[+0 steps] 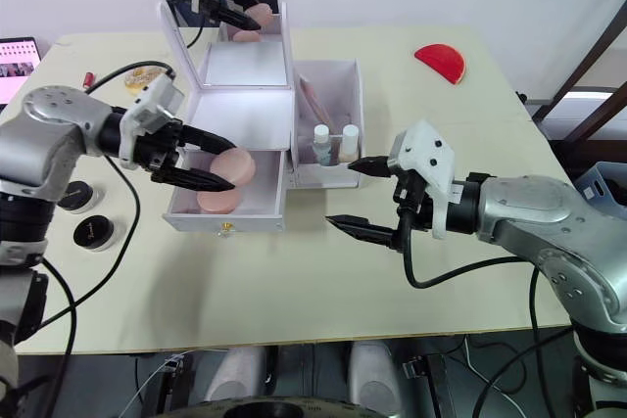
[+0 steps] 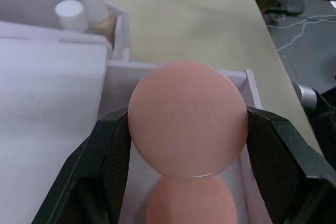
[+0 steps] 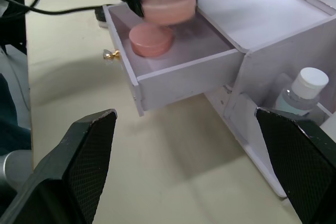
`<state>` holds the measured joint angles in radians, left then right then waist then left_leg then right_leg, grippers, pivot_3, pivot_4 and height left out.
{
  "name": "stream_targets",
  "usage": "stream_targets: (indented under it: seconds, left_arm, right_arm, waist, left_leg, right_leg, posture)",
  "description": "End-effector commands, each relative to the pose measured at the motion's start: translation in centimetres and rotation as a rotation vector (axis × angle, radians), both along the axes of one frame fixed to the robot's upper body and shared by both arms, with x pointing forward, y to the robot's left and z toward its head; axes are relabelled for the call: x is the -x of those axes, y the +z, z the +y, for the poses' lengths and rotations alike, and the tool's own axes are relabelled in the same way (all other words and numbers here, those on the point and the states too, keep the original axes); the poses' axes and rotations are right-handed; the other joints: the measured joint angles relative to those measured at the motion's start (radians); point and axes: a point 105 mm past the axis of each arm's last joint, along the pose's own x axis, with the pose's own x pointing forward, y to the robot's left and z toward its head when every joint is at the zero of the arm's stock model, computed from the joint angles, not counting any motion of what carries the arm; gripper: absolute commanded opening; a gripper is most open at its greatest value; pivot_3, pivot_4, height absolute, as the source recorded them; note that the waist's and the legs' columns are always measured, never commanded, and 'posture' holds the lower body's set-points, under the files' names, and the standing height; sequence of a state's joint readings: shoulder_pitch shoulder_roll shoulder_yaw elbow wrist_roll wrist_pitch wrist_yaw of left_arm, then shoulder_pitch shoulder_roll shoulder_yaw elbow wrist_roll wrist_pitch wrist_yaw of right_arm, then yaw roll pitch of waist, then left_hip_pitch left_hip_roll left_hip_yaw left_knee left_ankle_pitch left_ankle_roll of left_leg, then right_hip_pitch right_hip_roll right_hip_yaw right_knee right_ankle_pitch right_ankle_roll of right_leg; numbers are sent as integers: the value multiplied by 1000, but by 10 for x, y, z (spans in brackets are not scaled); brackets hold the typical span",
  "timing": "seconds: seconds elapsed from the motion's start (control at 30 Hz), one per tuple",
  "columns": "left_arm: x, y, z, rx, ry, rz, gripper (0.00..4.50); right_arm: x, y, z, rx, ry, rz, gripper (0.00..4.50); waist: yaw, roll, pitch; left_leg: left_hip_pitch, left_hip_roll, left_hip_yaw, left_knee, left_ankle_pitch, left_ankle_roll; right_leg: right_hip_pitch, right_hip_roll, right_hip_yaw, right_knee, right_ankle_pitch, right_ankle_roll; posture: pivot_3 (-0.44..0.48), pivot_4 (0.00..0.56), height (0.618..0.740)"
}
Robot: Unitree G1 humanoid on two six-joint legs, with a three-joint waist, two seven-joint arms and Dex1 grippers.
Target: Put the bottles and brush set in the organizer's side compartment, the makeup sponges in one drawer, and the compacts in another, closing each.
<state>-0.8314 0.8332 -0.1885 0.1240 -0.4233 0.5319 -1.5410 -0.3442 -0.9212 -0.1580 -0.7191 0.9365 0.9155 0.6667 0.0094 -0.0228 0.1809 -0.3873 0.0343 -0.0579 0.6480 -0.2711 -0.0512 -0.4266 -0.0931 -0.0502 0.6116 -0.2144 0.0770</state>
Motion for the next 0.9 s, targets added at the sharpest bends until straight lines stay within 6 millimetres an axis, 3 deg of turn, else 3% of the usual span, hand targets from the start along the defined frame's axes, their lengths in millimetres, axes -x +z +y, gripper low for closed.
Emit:
stream_targets:
  seconds: [0.03, 0.9]
  left_arm:
    - [2, 1, -4, -39, -37, -45, 2673]
    - [8, -21, -10, -81, -67, -40, 2673]
  right_arm:
    - [4, 10, -1, -9, -11, -46, 4500]
    - [9, 26, 5, -50, 16, -87, 4500]
  waist:
    - [0, 0, 0]
    - [2, 0, 0]
  left_leg:
    - [0, 0, 0, 0, 0, 0]
    - [0, 0, -1, 0, 0, 0]
  right_leg:
    - [0, 0, 0, 0, 0, 0]
    - [0, 0, 0, 0, 0, 0]
  posture:
    - [0, 150, 739]
    - [0, 150, 739]
